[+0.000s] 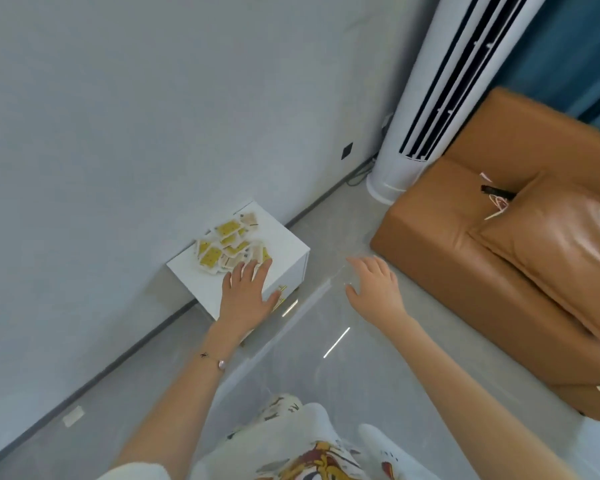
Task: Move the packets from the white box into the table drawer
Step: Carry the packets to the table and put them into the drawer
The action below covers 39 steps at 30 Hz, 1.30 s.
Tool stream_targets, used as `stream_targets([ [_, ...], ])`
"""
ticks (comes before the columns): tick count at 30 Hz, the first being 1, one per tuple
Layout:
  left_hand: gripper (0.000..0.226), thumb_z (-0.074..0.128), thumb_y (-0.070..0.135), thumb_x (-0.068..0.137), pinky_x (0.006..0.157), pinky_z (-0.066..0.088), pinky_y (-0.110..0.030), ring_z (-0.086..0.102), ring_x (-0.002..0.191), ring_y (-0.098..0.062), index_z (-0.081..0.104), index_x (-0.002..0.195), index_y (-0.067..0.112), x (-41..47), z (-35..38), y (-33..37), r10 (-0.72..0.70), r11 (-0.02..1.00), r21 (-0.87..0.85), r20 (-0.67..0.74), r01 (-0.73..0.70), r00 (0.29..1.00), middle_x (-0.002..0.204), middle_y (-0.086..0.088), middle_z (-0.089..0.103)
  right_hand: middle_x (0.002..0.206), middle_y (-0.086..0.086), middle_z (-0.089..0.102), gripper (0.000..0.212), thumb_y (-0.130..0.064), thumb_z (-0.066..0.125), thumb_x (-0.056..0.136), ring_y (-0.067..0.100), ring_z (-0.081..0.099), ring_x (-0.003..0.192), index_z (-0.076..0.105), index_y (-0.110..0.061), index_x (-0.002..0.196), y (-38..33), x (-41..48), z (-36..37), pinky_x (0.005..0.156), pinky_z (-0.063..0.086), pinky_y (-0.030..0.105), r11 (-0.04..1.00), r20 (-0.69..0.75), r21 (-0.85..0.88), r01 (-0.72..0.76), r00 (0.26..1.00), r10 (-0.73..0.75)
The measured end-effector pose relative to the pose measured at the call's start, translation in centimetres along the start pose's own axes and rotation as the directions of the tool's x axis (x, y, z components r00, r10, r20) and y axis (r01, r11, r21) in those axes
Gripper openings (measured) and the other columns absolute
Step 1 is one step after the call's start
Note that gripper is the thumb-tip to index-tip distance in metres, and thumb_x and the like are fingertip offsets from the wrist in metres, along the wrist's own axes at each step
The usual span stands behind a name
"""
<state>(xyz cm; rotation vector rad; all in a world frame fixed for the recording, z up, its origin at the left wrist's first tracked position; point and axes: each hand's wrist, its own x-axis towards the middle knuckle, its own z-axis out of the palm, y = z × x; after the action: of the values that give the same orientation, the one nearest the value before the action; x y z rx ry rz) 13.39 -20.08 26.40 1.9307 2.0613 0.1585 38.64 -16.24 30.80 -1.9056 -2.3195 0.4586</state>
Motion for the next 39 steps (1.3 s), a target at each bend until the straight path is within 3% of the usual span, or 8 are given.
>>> stream_targets([
  [7, 0.086, 0.015, 0.067, 0.075, 0.113, 0.021, -0.05, 0.026, 0.141, -0.033, 0.027, 0.15, 0.026, 3.6, 1.5, -3.7, -0.205, 0.978, -0.045, -0.013, 0.204, 0.979, 0.152, -0.008, 0.034, 0.143, 0.0, 0.042, 0.054, -0.024, 0.053, 0.091, 0.023, 0.028, 0.138, 0.037, -0.023, 0.143, -1.8, 9.9, 0.9, 0.113, 0.02, 0.035, 0.986, 0.107, 0.007, 0.164, 0.981, -0.164],
  [10, 0.072, 0.033, 0.061, 0.09, 0.115, 0.017, -0.047, 0.02, 0.144, -0.031, 0.02, 0.152, 0.027, 6.4, 3.1, -6.0, -0.291, 0.955, -0.051, 0.023, 0.292, 0.956, 0.155, -0.006, 0.028, 0.145, 0.0, 0.039, 0.055, -0.026, 0.053, 0.092, 0.023, 0.027, 0.139, 0.035, -0.025, 0.144, -2.4, 14.4, 2.4, 0.113, 0.021, 0.037, 0.98, 0.144, 0.007, 0.197, 0.97, -0.196],
  [15, 0.07, 0.039, 0.054, 0.095, 0.117, 0.014, -0.046, 0.013, 0.145, -0.03, 0.01, 0.153, 0.028, 11.6, 5.5, -9.8, -0.406, 0.908, -0.031, 0.181, 0.418, 0.896, 0.158, -0.005, 0.018, 0.145, 0.001, 0.04, 0.054, -0.029, 0.052, 0.093, 0.024, 0.028, 0.138, 0.035, -0.026, 0.143, -3.0, 21.9, 4.6, 0.111, 0.023, 0.038, 0.977, 0.269, -0.007, 0.214, 0.941, -0.204],
  [21, 0.068, 0.04, 0.052, 0.095, 0.117, 0.015, -0.045, 0.016, 0.145, -0.029, 0.013, 0.153, 0.027, 16.6, 7.3, -13.2, -0.516, 0.824, -0.133, 0.227, 0.551, 0.826, 0.157, -0.005, 0.022, 0.145, 0.002, 0.041, 0.053, -0.029, 0.054, 0.092, 0.025, 0.029, 0.137, 0.037, -0.024, 0.143, -3.3, 29.9, 7.5, 0.112, 0.027, 0.039, 0.982, 0.363, -0.025, 0.185, 0.918, -0.163],
  [28, 0.07, 0.044, 0.05, 0.095, 0.114, 0.024, -0.044, 0.022, 0.142, -0.028, 0.012, 0.152, 0.027, 22.5, 15.6, -20.4, -0.721, 0.553, -0.25, 0.333, 0.795, 0.607, 0.155, -0.004, 0.026, 0.144, 0.0, 0.045, 0.054, -0.038, 0.058, 0.091, 0.022, 0.033, 0.136, 0.041, -0.024, 0.141, -5.3, 42.1, 20.4, 0.11, 0.031, 0.038, 0.982, 0.442, 0.069, 0.174, 0.877, -0.187],
  [34, 0.074, 0.057, 0.041, 0.091, 0.106, 0.033, -0.05, 0.024, 0.14, -0.033, 0.019, 0.151, 0.02, 28.9, 25.2, -25.6, -0.782, 0.487, -0.393, 0.202, 0.78, 0.59, 0.156, -0.01, 0.021, 0.151, 0.004, 0.033, 0.077, -0.043, 0.069, 0.083, 0.027, 0.03, 0.138, 0.031, -0.023, 0.147, -6.7, 50.8, 35.4, 0.11, 0.03, 0.043, 0.948, 0.47, 0.301, -0.107, 0.881, -0.05],
  [36, 0.075, 0.061, 0.036, 0.09, 0.106, 0.032, -0.052, 0.019, 0.141, -0.034, 0.02, 0.151, 0.019, 30.4, 27.3, -26.6, -0.818, 0.457, -0.434, 0.136, 0.776, 0.558, 0.157, -0.012, 0.016, 0.155, 0.006, 0.023, 0.088, -0.047, 0.07, 0.08, 0.029, 0.022, 0.143, 0.022, -0.023, 0.15, -7.2, 52.4, 39.3, 0.112, 0.027, 0.047, 0.951, 0.496, 0.291, -0.106, 0.866, -0.055],
  [39, 0.079, 0.064, 0.03, 0.088, 0.11, 0.027, -0.05, 0.014, 0.143, -0.035, 0.018, 0.151, 0.018, 32.0, 29.3, -28.0, -0.863, 0.395, -0.486, 0.093, 0.779, 0.496, 0.159, -0.013, 0.011, 0.16, 0.01, 0.007, 0.101, -0.056, 0.07, 0.076, 0.032, 0.007, 0.146, 0.01, -0.028, 0.152, -8.3, 53.3, 43.4, 0.113, 0.021, 0.054, 0.979, 0.523, 0.204, 0.007, 0.844, -0.115],
])
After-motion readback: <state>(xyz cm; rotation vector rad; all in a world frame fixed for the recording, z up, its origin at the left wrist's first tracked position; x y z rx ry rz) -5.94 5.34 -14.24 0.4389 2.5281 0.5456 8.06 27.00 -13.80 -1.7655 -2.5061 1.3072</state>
